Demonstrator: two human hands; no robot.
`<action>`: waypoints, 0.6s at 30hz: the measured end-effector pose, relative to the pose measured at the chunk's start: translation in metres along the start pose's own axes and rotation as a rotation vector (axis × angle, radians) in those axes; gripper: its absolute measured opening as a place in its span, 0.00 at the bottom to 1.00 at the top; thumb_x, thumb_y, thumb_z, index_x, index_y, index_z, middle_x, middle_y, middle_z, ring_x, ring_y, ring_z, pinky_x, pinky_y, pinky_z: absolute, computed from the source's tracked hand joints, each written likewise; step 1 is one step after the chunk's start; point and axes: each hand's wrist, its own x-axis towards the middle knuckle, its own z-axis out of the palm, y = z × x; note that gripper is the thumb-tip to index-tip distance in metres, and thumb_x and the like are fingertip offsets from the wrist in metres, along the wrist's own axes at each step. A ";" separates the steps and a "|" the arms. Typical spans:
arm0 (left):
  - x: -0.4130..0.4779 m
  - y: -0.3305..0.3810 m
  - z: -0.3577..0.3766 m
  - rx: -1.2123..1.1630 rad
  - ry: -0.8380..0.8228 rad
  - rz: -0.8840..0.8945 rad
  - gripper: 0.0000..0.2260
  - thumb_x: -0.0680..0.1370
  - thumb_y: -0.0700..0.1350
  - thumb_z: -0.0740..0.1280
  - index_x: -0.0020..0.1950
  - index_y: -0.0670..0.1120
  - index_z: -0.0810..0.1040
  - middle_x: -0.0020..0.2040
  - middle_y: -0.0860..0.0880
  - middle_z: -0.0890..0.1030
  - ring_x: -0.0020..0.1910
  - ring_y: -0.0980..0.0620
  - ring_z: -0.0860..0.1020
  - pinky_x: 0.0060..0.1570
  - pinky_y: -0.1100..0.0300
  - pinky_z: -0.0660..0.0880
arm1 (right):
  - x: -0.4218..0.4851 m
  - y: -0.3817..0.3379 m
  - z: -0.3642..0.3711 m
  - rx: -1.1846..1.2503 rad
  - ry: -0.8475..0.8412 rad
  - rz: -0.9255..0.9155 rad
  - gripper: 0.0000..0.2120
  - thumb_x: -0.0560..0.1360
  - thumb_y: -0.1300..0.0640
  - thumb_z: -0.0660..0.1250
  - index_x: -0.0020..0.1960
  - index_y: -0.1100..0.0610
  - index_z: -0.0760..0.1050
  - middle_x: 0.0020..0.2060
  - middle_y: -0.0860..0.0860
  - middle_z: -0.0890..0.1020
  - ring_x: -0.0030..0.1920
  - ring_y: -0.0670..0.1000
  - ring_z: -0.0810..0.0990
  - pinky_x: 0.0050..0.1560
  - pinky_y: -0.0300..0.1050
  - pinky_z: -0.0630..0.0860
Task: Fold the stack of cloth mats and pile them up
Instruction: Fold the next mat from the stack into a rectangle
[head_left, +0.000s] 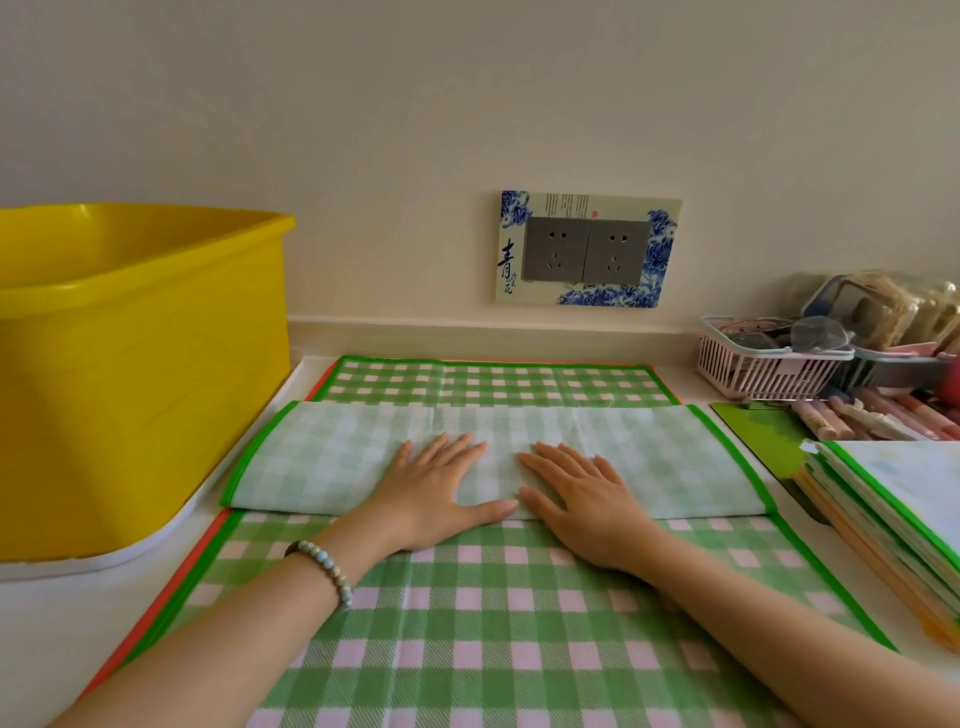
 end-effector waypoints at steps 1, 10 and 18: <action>0.000 0.000 0.000 -0.006 -0.002 0.009 0.48 0.61 0.81 0.40 0.76 0.60 0.43 0.77 0.58 0.41 0.75 0.57 0.39 0.73 0.47 0.37 | 0.000 0.000 0.000 -0.001 -0.006 0.002 0.27 0.79 0.37 0.46 0.76 0.42 0.50 0.76 0.42 0.51 0.76 0.44 0.44 0.75 0.50 0.40; -0.026 -0.054 -0.010 -0.002 -0.023 -0.044 0.40 0.62 0.81 0.41 0.73 0.70 0.44 0.77 0.62 0.41 0.75 0.58 0.39 0.71 0.45 0.35 | -0.002 0.003 -0.004 -0.005 -0.035 -0.005 0.27 0.78 0.37 0.45 0.76 0.40 0.48 0.76 0.41 0.50 0.76 0.45 0.44 0.75 0.51 0.41; -0.064 -0.097 -0.023 -0.029 -0.026 -0.162 0.41 0.62 0.81 0.42 0.73 0.70 0.45 0.77 0.60 0.42 0.75 0.58 0.39 0.73 0.48 0.37 | -0.002 0.001 -0.004 -0.016 -0.058 -0.010 0.27 0.78 0.36 0.43 0.75 0.39 0.46 0.76 0.40 0.49 0.76 0.44 0.44 0.75 0.51 0.41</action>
